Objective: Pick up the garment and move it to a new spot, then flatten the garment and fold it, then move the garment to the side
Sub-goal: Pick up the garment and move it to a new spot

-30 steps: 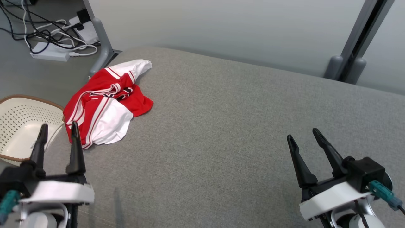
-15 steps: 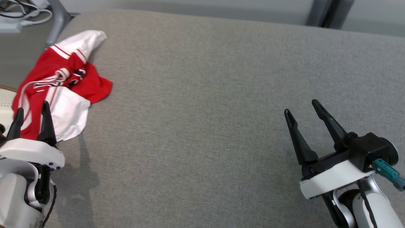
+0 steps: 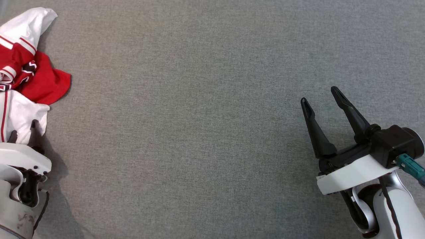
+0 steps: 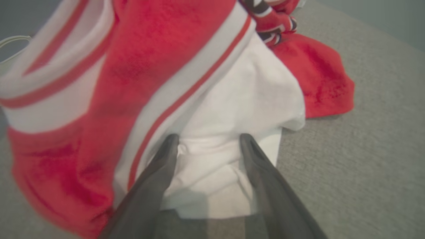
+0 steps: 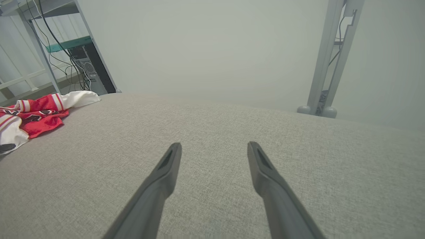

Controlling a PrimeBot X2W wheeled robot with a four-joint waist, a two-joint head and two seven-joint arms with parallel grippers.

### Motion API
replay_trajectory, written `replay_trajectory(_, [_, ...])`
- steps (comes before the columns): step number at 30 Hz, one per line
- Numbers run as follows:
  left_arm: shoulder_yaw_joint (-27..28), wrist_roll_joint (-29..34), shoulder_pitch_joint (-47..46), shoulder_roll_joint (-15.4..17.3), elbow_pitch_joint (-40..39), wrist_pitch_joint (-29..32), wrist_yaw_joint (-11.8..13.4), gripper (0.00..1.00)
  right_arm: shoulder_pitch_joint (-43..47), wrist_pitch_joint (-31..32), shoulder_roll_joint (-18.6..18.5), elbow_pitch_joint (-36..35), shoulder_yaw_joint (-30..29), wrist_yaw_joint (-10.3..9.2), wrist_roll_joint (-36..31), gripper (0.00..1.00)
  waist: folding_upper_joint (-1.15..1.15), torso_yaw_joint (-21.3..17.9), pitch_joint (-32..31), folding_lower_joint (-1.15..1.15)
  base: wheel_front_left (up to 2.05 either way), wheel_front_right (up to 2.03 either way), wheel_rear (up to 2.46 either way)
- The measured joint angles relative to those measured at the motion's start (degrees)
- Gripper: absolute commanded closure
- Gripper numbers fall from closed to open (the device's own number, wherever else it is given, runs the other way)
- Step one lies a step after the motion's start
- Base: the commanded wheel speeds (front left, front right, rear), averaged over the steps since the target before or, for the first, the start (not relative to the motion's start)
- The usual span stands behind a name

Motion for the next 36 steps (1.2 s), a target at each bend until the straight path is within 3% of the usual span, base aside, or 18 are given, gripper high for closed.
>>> replay_trajectory(2, [-0.01, -0.03, -0.99, 0.18, 2.23, -0.31, -0.64, 1.00, -0.05, -0.04, -0.02, 0.21, 0.03, 0.00, 0.01, 0.00, 0.00, -0.20, 0.01, 0.00, 0.00, 0.00, 0.00])
replay_trajectory(9, [-0.91, 1.96, -2.03, 0.80, 5.04, -6.21, -1.19, 1.00, 0.24, -1.04, 0.42, 1.01, -0.45, 0.00, 0.02, 0.00, 0.00, -0.32, -2.43, 0.00, 0.00, 0.00, 0.00])
replay_trajectory(14, [0.25, 4.17, -1.53, 1.74, 0.70, -7.56, 0.01, 1.00, 2.11, -1.68, 0.90, 2.25, -0.90, 0.00, 0.03, 0.00, 0.00, -0.09, -5.97, 0.00, 0.00, 0.00, 0.00])
replay_trajectory(22, [6.20, 11.61, 7.71, 0.26, -23.53, -7.71, 5.27, 1.00, 6.16, -2.54, 2.25, 2.89, -3.03, 0.00, 0.53, 0.00, 0.00, -0.07, -13.11, 0.00, 0.00, 0.00, 0.00])
replay_trajectory(23, [6.20, 11.61, 7.71, 0.26, -23.53, -7.71, 5.27, 1.00, 6.16, -2.54, 2.25, 2.89, -3.03, 0.00, 0.53, 0.00, 0.00, -0.07, -13.11, 0.00, 0.00, 0.00, 0.00])
replay_trajectory(28, [6.69, 14.77, 16.42, -1.14, -38.91, -7.72, 8.77, 1.00, 8.53, -2.71, 2.69, 2.93, -4.15, 0.00, 0.73, 0.00, 0.00, -1.22, -17.46, 0.00, 0.00, 0.00, 0.00])
replay_trajectory(36, [5.54, 17.84, 30.63, -1.80, -61.22, -2.11, 16.12, 1.00, 10.74, -2.76, 3.19, 2.34, -3.64, 0.00, 1.07, 0.00, 0.00, -5.77, -21.36, 0.00, 0.00, 0.00, 0.00])
